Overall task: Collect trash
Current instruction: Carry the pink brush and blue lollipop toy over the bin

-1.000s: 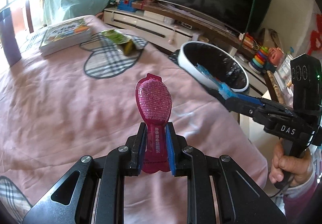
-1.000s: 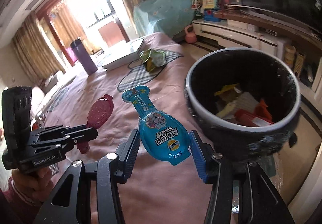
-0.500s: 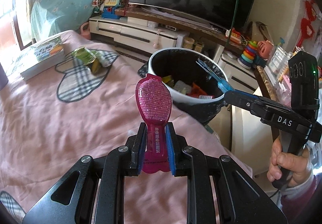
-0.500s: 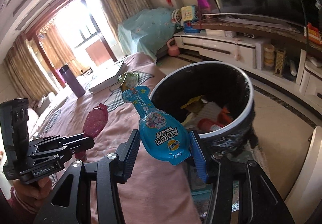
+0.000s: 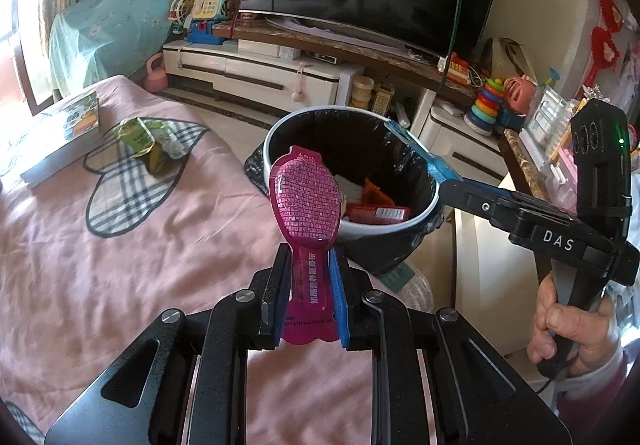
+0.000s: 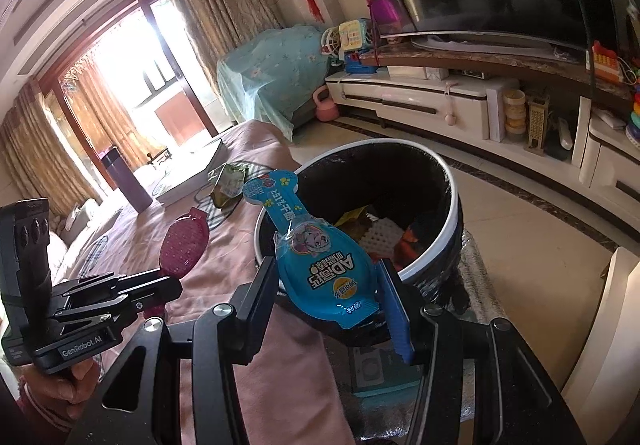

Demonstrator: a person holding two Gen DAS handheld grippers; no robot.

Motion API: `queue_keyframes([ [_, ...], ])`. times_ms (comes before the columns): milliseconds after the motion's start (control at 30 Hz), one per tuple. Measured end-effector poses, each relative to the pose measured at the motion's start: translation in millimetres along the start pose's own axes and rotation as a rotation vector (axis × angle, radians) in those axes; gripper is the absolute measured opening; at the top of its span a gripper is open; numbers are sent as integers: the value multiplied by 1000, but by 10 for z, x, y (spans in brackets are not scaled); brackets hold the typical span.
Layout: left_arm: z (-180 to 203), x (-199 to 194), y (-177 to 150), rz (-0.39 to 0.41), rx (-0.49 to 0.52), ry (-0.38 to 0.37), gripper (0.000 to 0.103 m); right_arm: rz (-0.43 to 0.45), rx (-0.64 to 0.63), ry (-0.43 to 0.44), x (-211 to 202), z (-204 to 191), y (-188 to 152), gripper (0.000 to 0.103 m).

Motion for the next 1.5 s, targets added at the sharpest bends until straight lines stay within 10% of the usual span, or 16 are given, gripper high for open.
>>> queue_keyframes([
  [1500, 243, 534, 499, -28, 66, 15, 17, -43, 20, -47, 363, 364, 336, 51],
])
Point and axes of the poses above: each gripper's, at about its wrist camera, not at the fingertips, and x roughly the way its jaws point, z to its right, y to its top, the point moved 10 cm from there along x, roughly the way its jaws point, and after that the axes turned 2 degrees about y, right-handed, at the moved point
